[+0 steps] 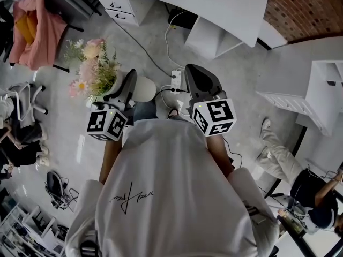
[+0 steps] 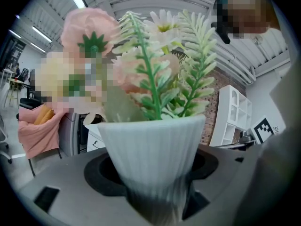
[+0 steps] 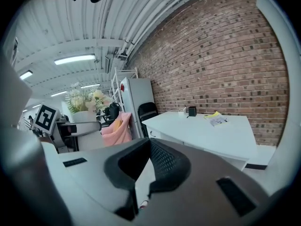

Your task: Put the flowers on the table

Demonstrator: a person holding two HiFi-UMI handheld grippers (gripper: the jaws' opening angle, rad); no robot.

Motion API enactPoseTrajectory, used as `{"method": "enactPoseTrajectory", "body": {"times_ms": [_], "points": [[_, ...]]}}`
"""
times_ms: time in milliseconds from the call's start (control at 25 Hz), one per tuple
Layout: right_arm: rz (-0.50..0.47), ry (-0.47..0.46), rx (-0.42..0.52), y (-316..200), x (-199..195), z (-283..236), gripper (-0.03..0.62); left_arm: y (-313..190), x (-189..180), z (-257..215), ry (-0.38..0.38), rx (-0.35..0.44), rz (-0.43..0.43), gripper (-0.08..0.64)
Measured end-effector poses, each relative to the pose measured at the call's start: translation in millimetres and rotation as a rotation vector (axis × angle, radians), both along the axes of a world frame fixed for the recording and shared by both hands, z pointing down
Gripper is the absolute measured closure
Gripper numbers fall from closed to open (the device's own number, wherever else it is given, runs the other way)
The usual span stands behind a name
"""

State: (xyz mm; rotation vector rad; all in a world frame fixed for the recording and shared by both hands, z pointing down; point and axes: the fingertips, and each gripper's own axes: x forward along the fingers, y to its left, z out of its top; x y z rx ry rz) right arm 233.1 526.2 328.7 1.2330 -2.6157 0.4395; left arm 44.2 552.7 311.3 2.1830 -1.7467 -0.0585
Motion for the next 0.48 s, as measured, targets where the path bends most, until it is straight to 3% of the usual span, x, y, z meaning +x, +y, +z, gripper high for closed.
{"method": "enactPoseTrajectory", "body": {"times_ms": [480], "points": [[-0.022, 0.022, -0.007, -92, -97, -2, 0.568, -92, -83, 0, -0.017, -0.01, 0.021, 0.209]]}}
